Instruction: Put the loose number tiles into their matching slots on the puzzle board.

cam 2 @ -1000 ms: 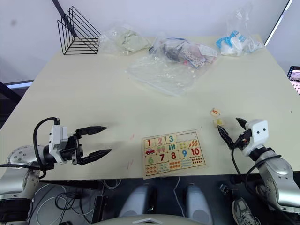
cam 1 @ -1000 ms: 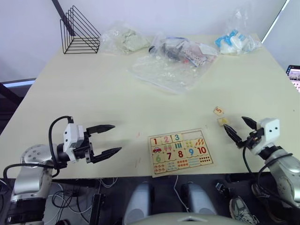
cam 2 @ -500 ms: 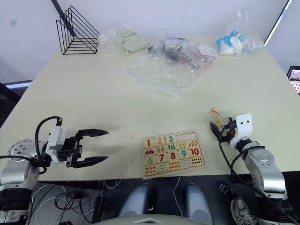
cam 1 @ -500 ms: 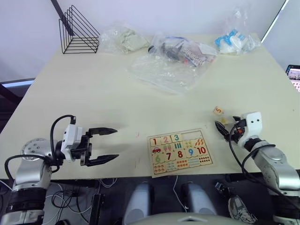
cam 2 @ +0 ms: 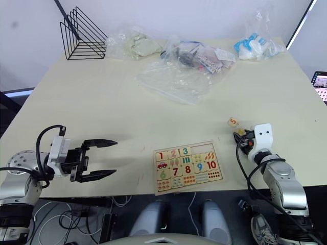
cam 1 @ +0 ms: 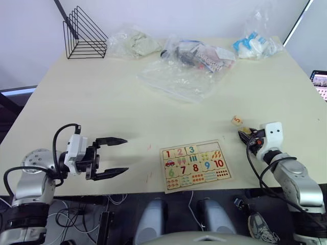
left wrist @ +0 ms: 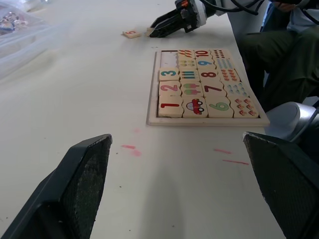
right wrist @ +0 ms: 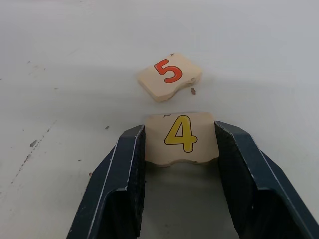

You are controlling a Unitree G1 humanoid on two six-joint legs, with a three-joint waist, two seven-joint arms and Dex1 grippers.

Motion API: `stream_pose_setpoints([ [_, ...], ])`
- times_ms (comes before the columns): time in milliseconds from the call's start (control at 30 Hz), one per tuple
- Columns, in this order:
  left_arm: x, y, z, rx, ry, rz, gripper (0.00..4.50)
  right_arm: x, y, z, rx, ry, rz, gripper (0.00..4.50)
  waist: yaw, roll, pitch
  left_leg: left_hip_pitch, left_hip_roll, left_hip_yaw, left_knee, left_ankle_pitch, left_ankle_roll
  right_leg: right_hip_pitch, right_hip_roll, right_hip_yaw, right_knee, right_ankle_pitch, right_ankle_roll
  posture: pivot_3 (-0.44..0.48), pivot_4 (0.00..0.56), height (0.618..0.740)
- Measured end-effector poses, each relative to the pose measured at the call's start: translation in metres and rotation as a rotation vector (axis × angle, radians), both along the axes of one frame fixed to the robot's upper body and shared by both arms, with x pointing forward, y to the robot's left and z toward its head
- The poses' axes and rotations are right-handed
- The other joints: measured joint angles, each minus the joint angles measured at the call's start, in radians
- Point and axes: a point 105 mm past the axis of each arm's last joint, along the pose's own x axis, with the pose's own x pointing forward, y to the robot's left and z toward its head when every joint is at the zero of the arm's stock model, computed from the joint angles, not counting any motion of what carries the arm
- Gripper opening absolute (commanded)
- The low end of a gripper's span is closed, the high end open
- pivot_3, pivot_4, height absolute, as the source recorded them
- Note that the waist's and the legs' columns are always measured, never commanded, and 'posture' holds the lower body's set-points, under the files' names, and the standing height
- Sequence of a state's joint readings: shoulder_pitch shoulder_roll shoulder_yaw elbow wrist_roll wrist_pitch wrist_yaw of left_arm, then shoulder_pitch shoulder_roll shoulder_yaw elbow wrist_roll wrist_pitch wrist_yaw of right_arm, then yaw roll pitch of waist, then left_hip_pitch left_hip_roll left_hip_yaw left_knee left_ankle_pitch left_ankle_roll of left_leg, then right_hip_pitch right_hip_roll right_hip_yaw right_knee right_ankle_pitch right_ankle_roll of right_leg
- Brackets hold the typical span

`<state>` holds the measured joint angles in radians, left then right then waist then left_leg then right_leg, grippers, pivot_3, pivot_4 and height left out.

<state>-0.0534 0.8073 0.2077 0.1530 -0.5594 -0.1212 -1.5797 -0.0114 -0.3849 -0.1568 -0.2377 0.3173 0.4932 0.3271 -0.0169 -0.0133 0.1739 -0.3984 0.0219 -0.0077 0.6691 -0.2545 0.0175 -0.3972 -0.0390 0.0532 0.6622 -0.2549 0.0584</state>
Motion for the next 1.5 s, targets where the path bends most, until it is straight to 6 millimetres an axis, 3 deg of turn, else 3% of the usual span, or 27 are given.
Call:
stream_pose_setpoints([
  [167, 0.0, 0.0, -0.001, 0.001, 0.001, -0.006, 4.5, -0.008, 0.002, -0.001, -0.003, 0.009, -0.004, 1.51, 0.001, 0.0, 0.0, 0.0, 0.0, 0.0, 0.0, 0.0, 0.0, 0.0, 0.0, 0.0, 0.0, 0.0, 0.0, 0.0, 0.15, 0.74],
  [500, 0.002, 0.0, 0.0, 0.005, -0.005, -0.023, 4.5, -0.061, 0.026, -0.004, 0.107, 0.13, -0.113, 1.51, 0.001, 0.0, 0.0, -0.001, 0.001, -0.002, 0.0, 0.0, 0.0, -0.001, 0.0, 0.002, 0.0, 0.0, 0.0, 0.0, 0.15, 0.74],
  [733, 0.003, 0.0, -0.002, 0.008, -0.002, -0.025, 4.5, -0.069, 0.035, -0.004, 0.139, 0.156, -0.16, 1.51, 0.0, -0.001, -0.001, -0.001, 0.001, -0.002, 0.0, 0.0, 0.0, -0.002, 0.0, 0.002, 0.0, 0.0, 0.0, 0.0, 0.15, 0.74],
  [800, 0.003, 0.0, -0.002, 0.009, -0.004, -0.029, 4.5, -0.069, 0.035, -0.004, 0.136, 0.154, -0.171, 2.51, 0.0, -0.002, -0.001, -0.001, 0.001, -0.002, 0.0, 0.0, 0.0, -0.002, 0.0, 0.002, 0.0, 0.0, 0.0, 0.0, 0.15, 0.74],
  [833, 0.003, 0.0, -0.001, 0.008, -0.005, -0.031, 4.5, -0.068, 0.036, -0.004, 0.137, 0.15, -0.17, 2.72, 0.0, -0.002, -0.001, -0.001, 0.001, -0.002, 0.0, 0.0, 0.0, -0.002, 0.0, 0.002, 0.0, 0.0, 0.0, 0.0, 0.15, 0.74],
  [933, 0.003, 0.0, -0.001, 0.01, -0.002, -0.038, 4.5, -0.069, 0.038, -0.004, 0.141, 0.142, -0.157, 4.28, 0.0, -0.002, -0.001, -0.001, 0.001, -0.002, 0.0, 0.0, 0.0, -0.002, 0.0, 0.002, 0.0, 0.0, 0.0, 0.0, 0.15, 0.74],
  [967, 0.003, 0.0, 0.0, 0.009, -0.003, -0.038, 4.5, -0.07, 0.038, -0.004, 0.14, 0.139, -0.155, 4.45, 0.001, -0.002, -0.001, -0.001, 0.001, -0.002, 0.0, 0.0, 0.0, -0.002, 0.0, 0.002, 0.0, 0.0, 0.0, 0.0, 0.15, 0.74],
  [1200, 0.002, 0.0, -0.001, 0.005, -0.001, -0.038, 4.5, -0.069, 0.025, 0.012, 0.107, 0.045, -0.108, 4.45, 0.0, -0.002, -0.001, -0.001, 0.002, -0.001, -0.001, 0.0, 0.0, -0.003, 0.001, 0.002, 0.0, -0.001, 0.0, 0.0, 0.15, 0.74],
  [1500, 0.001, -0.001, -0.002, 0.004, 0.001, -0.04, 4.5, -0.07, 0.003, 0.018, -0.027, 0.046, 0.375, 4.45, 0.0, -0.003, 0.0, -0.001, 0.001, 0.002, -0.001, 0.0, 0.0, -0.003, 0.002, 0.002, 0.0, 0.0, 0.0, 0.0, 0.15, 0.74],
])
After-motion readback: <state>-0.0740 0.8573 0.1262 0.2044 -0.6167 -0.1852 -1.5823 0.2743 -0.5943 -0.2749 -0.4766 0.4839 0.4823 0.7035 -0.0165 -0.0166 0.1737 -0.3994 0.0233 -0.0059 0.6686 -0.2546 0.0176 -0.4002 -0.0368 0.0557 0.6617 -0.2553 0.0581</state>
